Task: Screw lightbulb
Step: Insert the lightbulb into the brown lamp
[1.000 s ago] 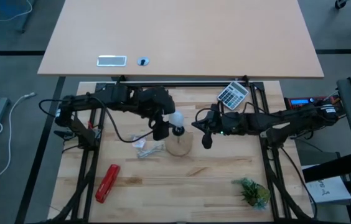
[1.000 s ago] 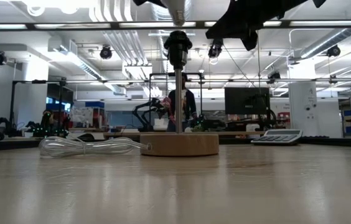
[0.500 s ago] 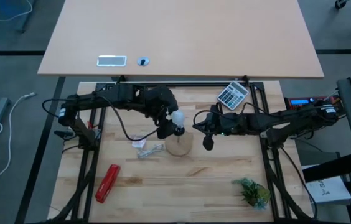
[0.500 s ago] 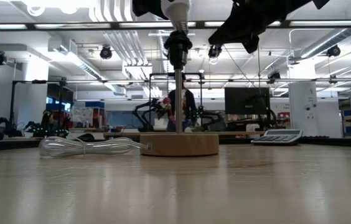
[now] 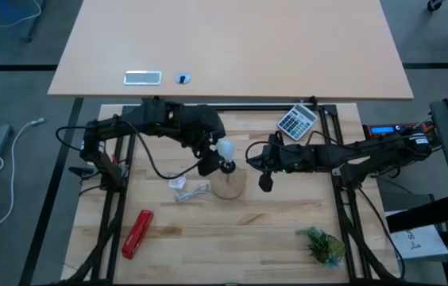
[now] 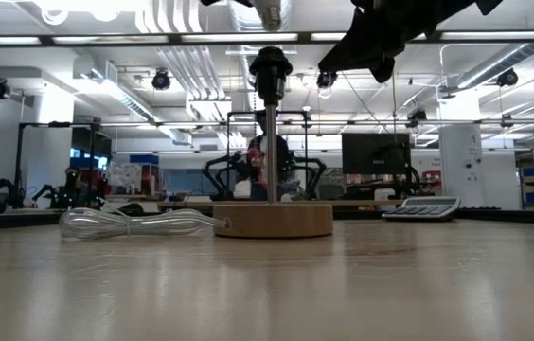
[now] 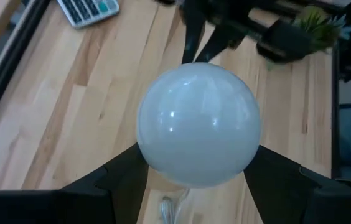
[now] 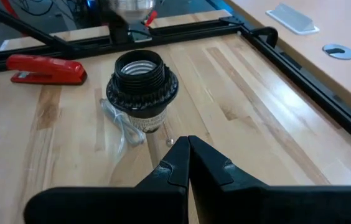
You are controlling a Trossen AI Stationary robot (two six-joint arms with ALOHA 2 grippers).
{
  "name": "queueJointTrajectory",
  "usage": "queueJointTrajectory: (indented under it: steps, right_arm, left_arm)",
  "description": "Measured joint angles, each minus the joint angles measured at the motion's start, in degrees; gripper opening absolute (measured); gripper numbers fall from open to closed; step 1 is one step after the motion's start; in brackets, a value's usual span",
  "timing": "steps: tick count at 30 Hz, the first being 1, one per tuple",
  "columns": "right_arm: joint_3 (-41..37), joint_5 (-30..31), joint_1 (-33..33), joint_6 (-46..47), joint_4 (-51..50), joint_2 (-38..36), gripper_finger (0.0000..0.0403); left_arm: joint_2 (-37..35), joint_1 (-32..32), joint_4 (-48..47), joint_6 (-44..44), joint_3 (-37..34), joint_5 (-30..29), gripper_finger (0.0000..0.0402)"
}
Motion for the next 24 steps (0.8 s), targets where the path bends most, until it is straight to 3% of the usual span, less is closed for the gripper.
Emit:
queueJointTrajectory:
  steps: [8,24]
  right_arm:
    - [-0.62,-0.15,0.00,1.47,-2.50,0.00,0.0000]
    - [-2.27,-1.25,0.00,3.00,-2.30,0.00,0.0000]
  left_arm:
    - [6.39,0.00,-8.77,1.06,5.49,-0.42,0.0236]
    - [8.10,-0.37,-7.76,1.08,8.18,-1.70,0.0233]
